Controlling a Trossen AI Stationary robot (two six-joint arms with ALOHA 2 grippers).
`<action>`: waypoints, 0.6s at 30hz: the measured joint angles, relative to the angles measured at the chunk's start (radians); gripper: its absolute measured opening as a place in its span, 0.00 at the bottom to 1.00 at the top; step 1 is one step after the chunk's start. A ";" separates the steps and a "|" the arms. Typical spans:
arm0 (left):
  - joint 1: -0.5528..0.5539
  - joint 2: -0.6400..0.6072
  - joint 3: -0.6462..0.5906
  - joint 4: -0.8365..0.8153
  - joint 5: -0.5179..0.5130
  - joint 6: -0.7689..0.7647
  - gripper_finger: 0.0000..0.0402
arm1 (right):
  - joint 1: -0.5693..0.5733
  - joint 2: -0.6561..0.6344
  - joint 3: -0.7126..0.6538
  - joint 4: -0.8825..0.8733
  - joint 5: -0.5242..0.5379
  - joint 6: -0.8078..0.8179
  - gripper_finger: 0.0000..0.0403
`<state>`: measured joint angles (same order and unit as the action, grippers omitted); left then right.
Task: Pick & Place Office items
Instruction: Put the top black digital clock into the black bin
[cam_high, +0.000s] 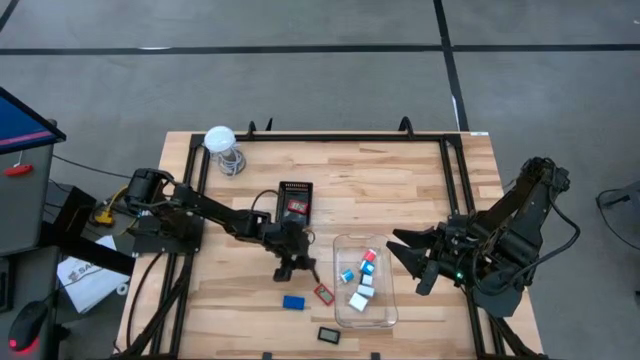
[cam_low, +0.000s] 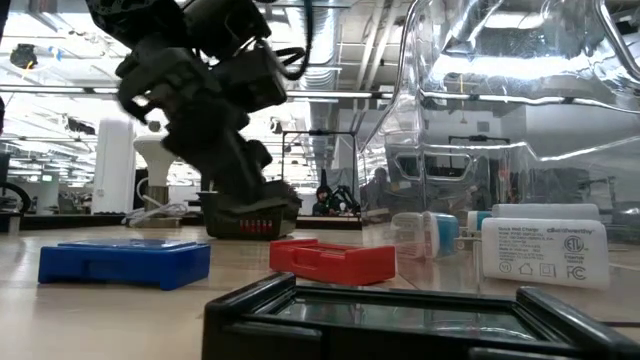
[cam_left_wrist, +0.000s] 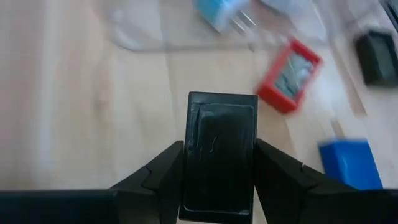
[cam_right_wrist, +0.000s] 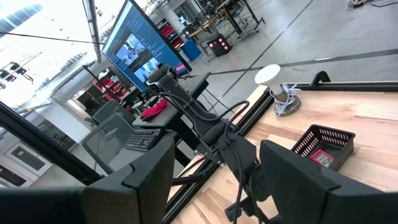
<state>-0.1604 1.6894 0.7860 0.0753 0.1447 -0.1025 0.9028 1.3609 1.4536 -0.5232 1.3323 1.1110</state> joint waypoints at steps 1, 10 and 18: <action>0.000 0.000 0.000 0.012 -0.025 -0.021 0.40 | 0.000 0.000 0.000 0.000 0.000 0.000 0.57; 0.011 -0.012 0.001 0.017 -0.171 -0.148 0.40 | 0.000 0.000 0.000 -0.001 0.000 0.005 0.57; 0.011 -0.183 0.001 -0.003 -0.345 -0.190 0.43 | 0.000 0.000 0.000 -0.008 0.000 0.007 0.57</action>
<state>-0.1493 1.5059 0.7872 0.0718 -0.2001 -0.2927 0.9028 1.3609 1.4536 -0.5311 1.3319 1.1183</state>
